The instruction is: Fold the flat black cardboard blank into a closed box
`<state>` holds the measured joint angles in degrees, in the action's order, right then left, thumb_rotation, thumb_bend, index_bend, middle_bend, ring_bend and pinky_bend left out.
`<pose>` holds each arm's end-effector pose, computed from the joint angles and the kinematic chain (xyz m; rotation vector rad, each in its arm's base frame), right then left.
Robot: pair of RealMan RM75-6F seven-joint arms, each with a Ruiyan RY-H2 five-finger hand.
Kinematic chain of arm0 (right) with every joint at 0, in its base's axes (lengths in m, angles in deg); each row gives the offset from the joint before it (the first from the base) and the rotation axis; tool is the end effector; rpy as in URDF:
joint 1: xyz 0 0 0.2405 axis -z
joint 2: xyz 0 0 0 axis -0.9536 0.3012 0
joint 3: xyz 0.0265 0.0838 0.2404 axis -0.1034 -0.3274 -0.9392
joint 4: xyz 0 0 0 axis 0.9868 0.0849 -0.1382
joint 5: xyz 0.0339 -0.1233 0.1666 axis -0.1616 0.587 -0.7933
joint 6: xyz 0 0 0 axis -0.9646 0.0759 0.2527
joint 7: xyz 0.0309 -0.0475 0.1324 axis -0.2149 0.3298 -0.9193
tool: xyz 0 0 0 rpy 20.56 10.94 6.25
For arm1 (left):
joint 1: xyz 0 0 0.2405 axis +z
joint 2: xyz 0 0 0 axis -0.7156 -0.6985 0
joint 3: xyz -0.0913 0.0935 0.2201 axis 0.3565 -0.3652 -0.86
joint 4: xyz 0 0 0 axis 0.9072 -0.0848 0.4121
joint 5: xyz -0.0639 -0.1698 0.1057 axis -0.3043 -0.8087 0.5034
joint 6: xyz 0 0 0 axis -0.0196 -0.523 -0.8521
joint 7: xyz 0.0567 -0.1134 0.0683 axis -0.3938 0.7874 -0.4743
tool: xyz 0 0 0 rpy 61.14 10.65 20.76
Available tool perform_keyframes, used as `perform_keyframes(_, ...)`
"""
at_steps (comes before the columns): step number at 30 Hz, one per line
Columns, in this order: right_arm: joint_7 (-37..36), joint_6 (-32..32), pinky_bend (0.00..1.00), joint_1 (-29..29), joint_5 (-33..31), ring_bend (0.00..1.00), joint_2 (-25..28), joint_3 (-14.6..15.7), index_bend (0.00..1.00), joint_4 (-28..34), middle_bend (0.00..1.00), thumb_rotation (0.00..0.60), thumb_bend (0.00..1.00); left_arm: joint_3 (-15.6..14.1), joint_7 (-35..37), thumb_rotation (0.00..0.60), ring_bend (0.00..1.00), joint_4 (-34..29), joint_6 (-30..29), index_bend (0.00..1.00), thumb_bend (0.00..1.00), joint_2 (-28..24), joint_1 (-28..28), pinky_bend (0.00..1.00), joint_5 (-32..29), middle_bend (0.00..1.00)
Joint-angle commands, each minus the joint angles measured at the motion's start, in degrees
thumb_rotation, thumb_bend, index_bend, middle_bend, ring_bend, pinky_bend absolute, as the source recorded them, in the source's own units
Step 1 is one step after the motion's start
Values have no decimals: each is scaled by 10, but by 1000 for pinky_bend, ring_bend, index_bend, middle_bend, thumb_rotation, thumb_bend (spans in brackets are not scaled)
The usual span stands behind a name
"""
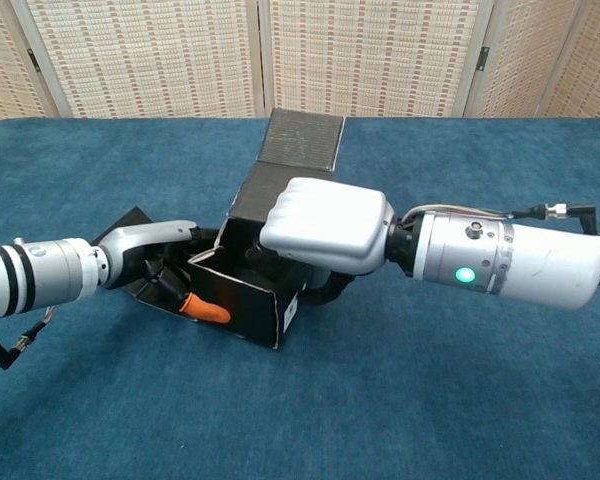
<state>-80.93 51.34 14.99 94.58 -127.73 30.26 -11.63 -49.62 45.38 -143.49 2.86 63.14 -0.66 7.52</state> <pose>-0.0921 -0.3378 -0.0987 2.4243 0.0248 1.1637 -0.1804 0.3460 -0.0707 -1.7717 -1.8619 -1.0360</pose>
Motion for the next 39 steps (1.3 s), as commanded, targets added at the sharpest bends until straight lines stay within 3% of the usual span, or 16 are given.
perform_keyframes(1,0,-9,1000,-5,1,806,8,0,990,11,1000,600,169,1,-5,600,631,-3,0,373,229,-1,2,854,-3,470)
perform_keyframes(14,10,-6,1000,-5,11,812,23,3,1000,14,1000,600,169,14,-53,600,631,-14,-8,373,230,4,18,842,-31,474)
perform_keyframes(16,14,-3,1000,-4,14,796,25,5,971,10,961,600,169,16,-64,600,631,-14,-12,370,230,5,20,834,-34,473)
perform_keyframes(19,21,-3,1000,-1,14,766,28,5,721,7,712,600,157,18,-82,600,609,-18,-16,311,230,6,22,808,-39,445)
perform_keyframes(21,23,-5,1000,1,11,753,30,4,483,8,505,600,105,19,-92,600,528,-24,-18,244,230,5,24,767,-42,382)
perform_keyframes(25,23,-11,1000,4,2,732,33,-1,195,12,259,600,30,21,-112,600,279,-38,-25,123,229,1,28,602,-45,203)
perform_keyframes(28,18,-9,1000,9,-5,719,36,-6,47,18,135,600,6,19,-126,600,133,-54,-27,50,228,-5,32,453,-48,86)
perform_keyframes(32,9,4,1000,19,-15,706,43,-14,0,29,60,600,0,19,-151,600,8,-74,-36,0,226,-14,40,303,-56,1)
perform_keyframes(36,-2,16,1000,42,-40,695,64,-26,0,68,44,600,0,20,-178,600,0,-91,-56,0,227,-24,51,228,-59,0)
perform_keyframes(39,-8,19,1000,76,-80,685,94,-38,0,137,50,600,0,19,-192,600,0,-114,-80,0,228,-42,62,195,-53,0)
